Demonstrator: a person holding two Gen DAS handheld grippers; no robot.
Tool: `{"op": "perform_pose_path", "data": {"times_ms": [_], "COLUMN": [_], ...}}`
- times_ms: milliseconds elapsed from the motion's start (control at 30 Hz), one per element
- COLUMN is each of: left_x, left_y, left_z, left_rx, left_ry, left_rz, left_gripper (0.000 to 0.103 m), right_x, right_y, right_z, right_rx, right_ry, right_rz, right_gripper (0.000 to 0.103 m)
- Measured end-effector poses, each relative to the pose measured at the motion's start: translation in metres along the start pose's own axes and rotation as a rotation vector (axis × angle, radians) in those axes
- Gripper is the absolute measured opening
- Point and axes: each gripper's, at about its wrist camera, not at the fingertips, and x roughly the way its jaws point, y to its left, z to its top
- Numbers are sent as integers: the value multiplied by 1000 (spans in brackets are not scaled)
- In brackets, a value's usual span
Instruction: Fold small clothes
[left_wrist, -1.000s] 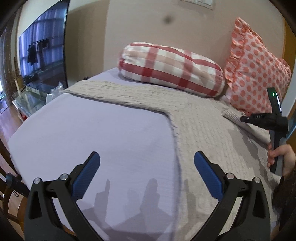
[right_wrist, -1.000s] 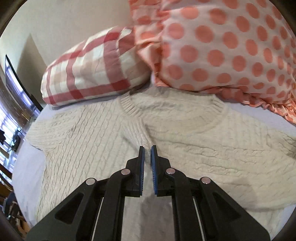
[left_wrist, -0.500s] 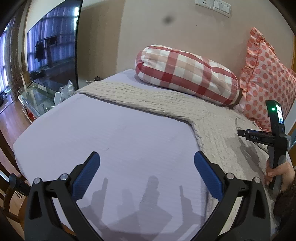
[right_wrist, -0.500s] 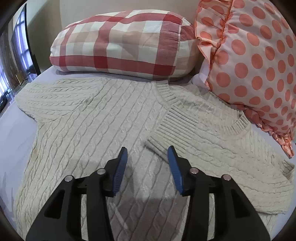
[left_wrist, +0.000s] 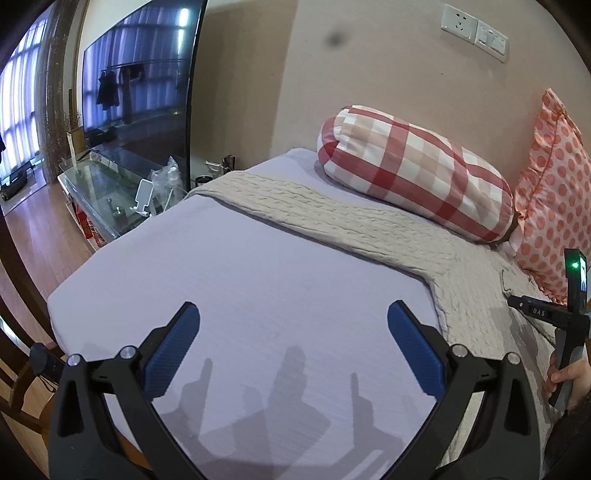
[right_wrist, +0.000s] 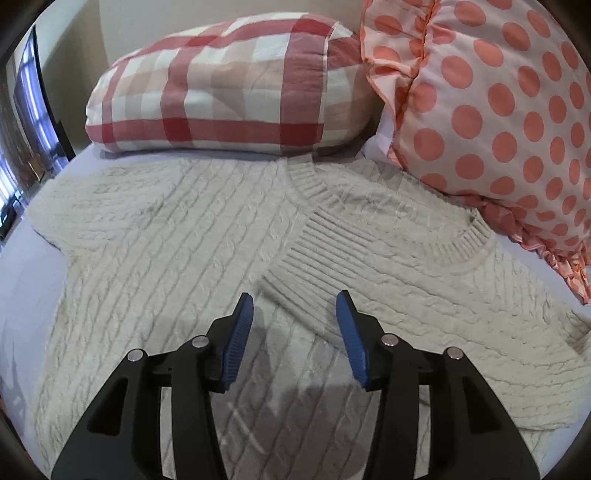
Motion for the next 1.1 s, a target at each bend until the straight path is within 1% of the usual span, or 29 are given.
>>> {"op": "perform_pose_path", "data": {"times_ms": [67, 133, 167, 200, 267, 300, 333, 400, 567, 667, 733, 800, 833, 867, 900, 967, 1033, 1100], "left_x": [2, 4, 4, 5, 8, 9, 10, 12, 26, 37, 44, 50, 54, 56, 59, 65, 69, 73], "left_y": [0, -2, -2, -2, 0, 2, 5, 10, 32, 36, 37, 37, 37, 37, 37, 36, 35, 33], "left_z": [1, 1, 2, 2, 4, 5, 6, 9, 26, 37, 42, 46, 47, 47, 47, 47, 47, 49], "left_rx": [5, 17, 21, 24, 25, 23, 21, 7, -72, -95, -103, -114, -126, -132, -142, -152, -153, -141], "left_ry": [3, 6, 7, 8, 16, 17, 17, 18, 41, 59, 72, 85, 96, 102, 114, 129, 139, 140], "left_rz": [0, 3, 4, 4, 7, 4, 1, -12, -71, -82, -82, -94, -104, -108, -116, -123, -117, -102], "left_gripper": [101, 101, 101, 101, 101, 101, 101, 101, 101, 101, 101, 101, 101, 101, 101, 101, 101, 101], "right_x": [1, 5, 6, 7, 11, 12, 13, 12, -5, -8, -8, -13, -19, -25, -27, -23, -10, 1], "right_y": [4, 11, 12, 13, 16, 17, 20, 21, 16, 27, 32, 35, 33, 32, 32, 41, 44, 40], "right_z": [0, 1, 2, 4, 7, 8, 9, 11, 20, 22, 24, 26, 28, 30, 31, 33, 31, 27], "right_rx": [-22, -50, -52, -53, -74, -81, -96, -97, -16, -29, -14, 17, 38, 56, 60, 38, 29, 53], "right_ry": [0, 1, -5, -8, -5, -9, -10, -19, -79, -93, -100, -125, -151, -178, -189, -181, -133, -92], "right_rz": [-26, -70, -84, -99, -125, -123, -122, -118, -23, 6, 37, 101, 143, 168, 176, 140, 125, 123], "right_gripper": [49, 48, 46, 38, 28, 14, 10, 9, 9, 9, 9, 9, 9, 9, 9, 9, 9, 9]}}
